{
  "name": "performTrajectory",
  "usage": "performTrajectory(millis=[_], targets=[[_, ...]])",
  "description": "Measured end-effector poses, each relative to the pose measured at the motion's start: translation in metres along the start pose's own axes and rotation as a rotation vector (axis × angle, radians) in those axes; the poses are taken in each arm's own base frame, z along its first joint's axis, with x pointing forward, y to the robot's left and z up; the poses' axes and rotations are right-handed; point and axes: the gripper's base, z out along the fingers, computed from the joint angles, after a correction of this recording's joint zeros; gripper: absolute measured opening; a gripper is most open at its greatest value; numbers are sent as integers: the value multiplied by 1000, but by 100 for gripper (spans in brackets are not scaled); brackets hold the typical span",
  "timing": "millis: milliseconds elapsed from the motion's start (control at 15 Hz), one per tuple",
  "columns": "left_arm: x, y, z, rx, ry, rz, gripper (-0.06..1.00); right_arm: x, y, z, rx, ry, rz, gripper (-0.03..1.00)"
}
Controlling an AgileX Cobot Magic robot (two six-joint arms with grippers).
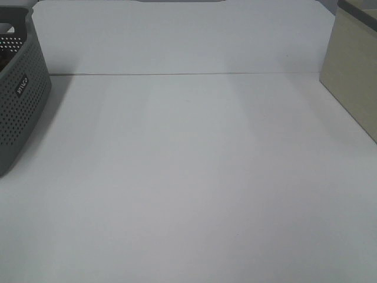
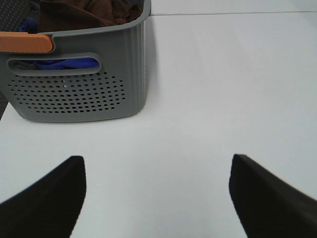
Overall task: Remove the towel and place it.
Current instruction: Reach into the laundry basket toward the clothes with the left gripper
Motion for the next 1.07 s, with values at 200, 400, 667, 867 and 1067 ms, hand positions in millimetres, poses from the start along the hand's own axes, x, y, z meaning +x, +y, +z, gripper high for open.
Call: performTrajectory(millis=[200,400,667,867,1067], targets=[[0,0,0,0,0,0,73,0,0,0,0,0,0,77],[0,0,0,0,0,0,73,0,0,0,0,0,0,77],[0,0,0,0,0,0,73,0,0,0,0,0,0,77],[0,0,0,0,0,0,73,0,0,0,0,0,0,77],[0,0,0,0,0,0,73,0,0,0,0,0,0,77]])
